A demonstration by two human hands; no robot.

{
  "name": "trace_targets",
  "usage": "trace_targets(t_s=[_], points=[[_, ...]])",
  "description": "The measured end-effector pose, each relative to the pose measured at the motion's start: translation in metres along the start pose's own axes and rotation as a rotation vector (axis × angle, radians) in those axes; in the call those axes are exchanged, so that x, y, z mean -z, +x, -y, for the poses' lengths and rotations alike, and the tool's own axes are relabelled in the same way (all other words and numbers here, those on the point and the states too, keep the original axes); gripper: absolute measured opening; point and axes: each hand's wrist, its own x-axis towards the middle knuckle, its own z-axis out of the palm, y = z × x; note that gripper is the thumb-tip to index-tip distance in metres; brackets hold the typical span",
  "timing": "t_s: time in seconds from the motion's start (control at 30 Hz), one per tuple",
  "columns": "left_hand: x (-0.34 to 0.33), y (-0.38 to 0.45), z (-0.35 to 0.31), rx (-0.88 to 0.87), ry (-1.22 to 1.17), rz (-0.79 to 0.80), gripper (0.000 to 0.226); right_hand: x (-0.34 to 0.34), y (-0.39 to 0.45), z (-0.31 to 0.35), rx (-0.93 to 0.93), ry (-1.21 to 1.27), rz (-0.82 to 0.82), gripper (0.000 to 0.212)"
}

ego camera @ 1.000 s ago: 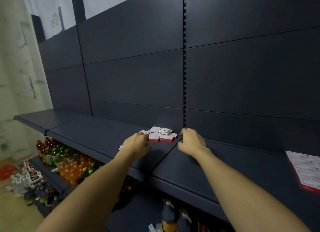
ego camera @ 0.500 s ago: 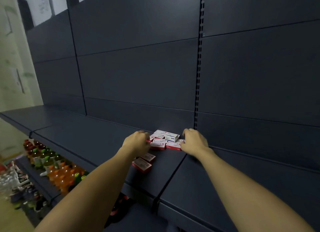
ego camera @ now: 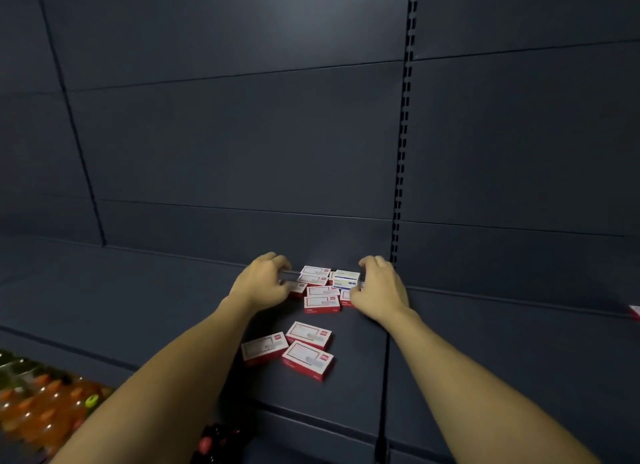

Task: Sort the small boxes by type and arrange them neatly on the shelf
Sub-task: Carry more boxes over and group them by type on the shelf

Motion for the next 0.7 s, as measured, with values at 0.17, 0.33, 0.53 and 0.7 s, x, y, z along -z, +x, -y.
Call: trace_targets(t_s=[0.17, 0.33, 0.53, 0.7], points=[[-0.013, -0.005, 0.026, -0.082, -0.118, 0.013, 0.043, -0.022, -0.010, 0.012, -0.043, -0.003, -0.056, 0.058], [-0.022, 0.001, 0.033, -0.098, -0.250, -0.013, 0.044, -0.026, -0.010, 0.014, -0.033, -0.089, -0.108, 0.058], [-0.031, 0.010, 0.043, -0.071, -0.209, 0.156, 0.066, -0.035, -0.007, 0.010, 0.004, -0.171, -0.141, 0.057], [-0.035, 0.012, 0.044, -0.111, -0.192, 0.131, 0.049, -0.040, -0.005, 0.007, 0.021, -0.190, -0.109, 0.053]])
